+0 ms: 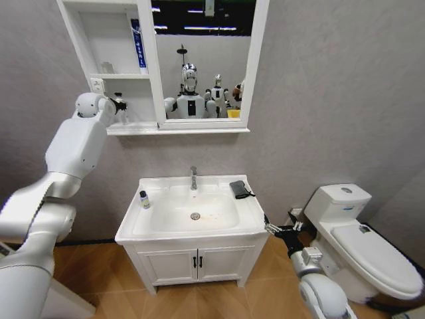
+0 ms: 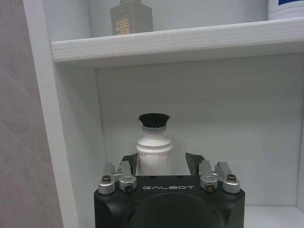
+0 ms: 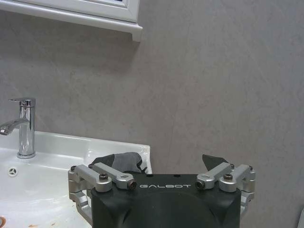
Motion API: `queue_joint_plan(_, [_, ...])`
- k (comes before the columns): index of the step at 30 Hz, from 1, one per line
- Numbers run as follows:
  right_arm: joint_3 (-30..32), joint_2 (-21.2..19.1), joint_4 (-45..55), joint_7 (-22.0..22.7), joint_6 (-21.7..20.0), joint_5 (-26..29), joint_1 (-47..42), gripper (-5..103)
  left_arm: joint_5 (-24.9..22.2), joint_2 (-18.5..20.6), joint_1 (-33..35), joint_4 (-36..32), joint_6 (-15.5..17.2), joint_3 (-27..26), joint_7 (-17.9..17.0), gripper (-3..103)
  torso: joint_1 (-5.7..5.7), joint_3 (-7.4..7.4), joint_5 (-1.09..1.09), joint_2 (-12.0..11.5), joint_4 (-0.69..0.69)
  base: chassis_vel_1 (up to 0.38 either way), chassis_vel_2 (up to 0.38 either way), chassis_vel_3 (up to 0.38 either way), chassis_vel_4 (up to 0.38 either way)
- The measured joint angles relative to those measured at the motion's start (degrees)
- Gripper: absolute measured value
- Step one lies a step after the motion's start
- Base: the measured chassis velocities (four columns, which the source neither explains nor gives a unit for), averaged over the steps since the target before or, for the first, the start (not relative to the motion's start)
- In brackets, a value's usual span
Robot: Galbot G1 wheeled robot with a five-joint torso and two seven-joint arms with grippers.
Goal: Move facial cleanser and shampoo from washbasin to cabinet, then wipe washbasin with towel.
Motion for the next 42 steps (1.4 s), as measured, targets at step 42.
queue_joint_plan(42, [0.3, 1.6, 2.0, 0.8, -0.5, -0.9, -2.3, 100, 2.6, 5.8, 59.6, -47.0, -9.5, -18.0, -10.9, 100, 0.01, 0.01, 0.0, 0.0, 0.0, -0.001, -0.001, -0.001, -0.002])
